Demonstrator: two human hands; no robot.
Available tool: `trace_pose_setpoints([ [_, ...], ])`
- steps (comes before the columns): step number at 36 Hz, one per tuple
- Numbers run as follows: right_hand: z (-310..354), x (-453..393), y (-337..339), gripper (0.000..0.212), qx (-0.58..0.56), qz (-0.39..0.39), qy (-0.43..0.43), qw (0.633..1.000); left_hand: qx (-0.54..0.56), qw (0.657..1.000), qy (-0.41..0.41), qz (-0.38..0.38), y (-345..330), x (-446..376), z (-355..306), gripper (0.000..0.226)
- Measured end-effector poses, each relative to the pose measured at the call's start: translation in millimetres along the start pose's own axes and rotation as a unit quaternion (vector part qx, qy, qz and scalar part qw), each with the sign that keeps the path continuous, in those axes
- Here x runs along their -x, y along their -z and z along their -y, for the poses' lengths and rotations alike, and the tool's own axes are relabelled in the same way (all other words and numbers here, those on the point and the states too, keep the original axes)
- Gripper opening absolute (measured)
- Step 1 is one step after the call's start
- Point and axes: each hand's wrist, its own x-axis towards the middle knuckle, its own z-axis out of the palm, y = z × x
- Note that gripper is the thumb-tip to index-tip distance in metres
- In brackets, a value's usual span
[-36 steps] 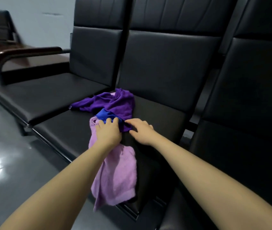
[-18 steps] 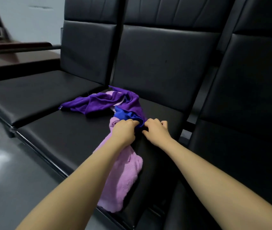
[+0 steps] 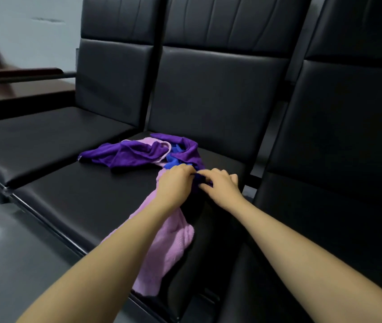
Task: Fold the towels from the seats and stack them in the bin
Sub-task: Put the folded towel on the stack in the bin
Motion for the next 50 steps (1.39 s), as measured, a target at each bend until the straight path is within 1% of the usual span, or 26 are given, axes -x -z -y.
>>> trace_pose_setpoints([
  [1, 3, -3, 1, 0.034, -0.011, -0.005, -0.004, 1.0, -0.009, 1.0, -0.005, -0.024, 3, 0, 0, 0.026],
  [2, 6, -6, 2, 0.029, -0.047, -0.019, -0.019, 0.999, -0.018, 0.999, -0.007, -0.044, 6, 0, 0, 0.026],
  [4, 16, -11, 6, 0.023, -0.172, -0.062, -0.062, 0.981, -0.032, 0.998, 0.014, -0.05, 12, -2, -1, 0.025],
  [5, 21, -13, 8, 0.023, -0.247, -0.086, -0.076, 0.962, -0.03, 0.998, 0.033, -0.04, 15, -3, -1, 0.026],
  [7, 27, -16, 15, 0.026, -0.391, -0.125, -0.091, 0.907, 0.011, 0.997, 0.074, -0.024, 20, -4, 0, 0.032],
  [9, 33, -17, 28, 0.027, -0.494, -0.142, -0.095, 0.853, 0.07, 0.993, 0.09, -0.018, 26, -5, -1, 0.043],
  [10, 36, -17, 34, 0.028, -0.526, -0.151, -0.094, 0.832, 0.092, 0.992, 0.087, -0.016, 28, -6, -1, 0.047],
  [12, 39, -17, 46, 0.028, -0.563, -0.17, -0.088, 0.804, 0.127, 0.989, 0.075, -0.021, 34, -11, -4, 0.051],
  [14, 44, -17, 59, 0.028, -0.581, -0.186, -0.086, 0.788, 0.168, 0.983, 0.069, -0.034, 41, -17, -10, 0.051],
  [16, 47, -19, 66, 0.028, -0.589, -0.195, -0.079, 0.781, 0.217, 0.973, 0.07, -0.039, 46, -22, -18, 0.051],
  [18, 49, -17, 80, 0.029, -0.587, -0.21, -0.059, 0.78, 0.248, 0.966, 0.063, -0.044, 54, -26, -31, 0.047],
  [22, 46, -10, 100, 0.029, -0.557, -0.249, -0.042, 0.791, 0.252, 0.962, 0.054, -0.085, 68, -31, -53, 0.024],
  [25, 38, -2, 117, 0.024, -0.535, -0.296, -0.038, 0.79, 0.256, 0.958, 0.039, -0.124, 79, -33, -71, 0.02],
  [27, 30, 6, 129, 0.022, -0.522, -0.325, -0.034, 0.788, 0.256, 0.957, 0.023, -0.132, 87, -33, -84, 0.018],
  [30, 17, 24, 149, 0.021, -0.478, -0.356, -0.033, 0.803, 0.265, 0.955, -0.016, -0.129, 96, -30, -109, 0.016],
  [33, -1, 47, 173, 0.021, -0.441, -0.384, -0.039, 0.81, 0.261, 0.955, -0.074, -0.115, 102, -25, -139, 0.012],
  [36, -20, 73, 196, 0.019, -0.411, -0.394, -0.046, 0.821, 0.262, 0.955, -0.117, -0.081, 105, -19, -174, 0.021],
  [39, -42, 100, 216, 0.018, -0.386, -0.408, -0.063, 0.825, 0.269, 0.953, -0.133, -0.049, 103, -12, -212, 0.032],
  [42, -58, 120, 228, 0.018, -0.352, -0.414, -0.079, 0.836, 0.257, 0.954, -0.147, -0.04, 98, -8, -240, 0.034],
  [46, -82, 151, 249, 0.016, -0.283, -0.415, -0.1, 0.859, 0.238, 0.955, -0.169, -0.049, 96, 2, -281, 0.032],
  [50, -106, 170, 262, 0.015, -0.19, -0.417, -0.112, 0.882, 0.177, 0.971, -0.157, -0.044, 92, 8, -313, 0.018],
])
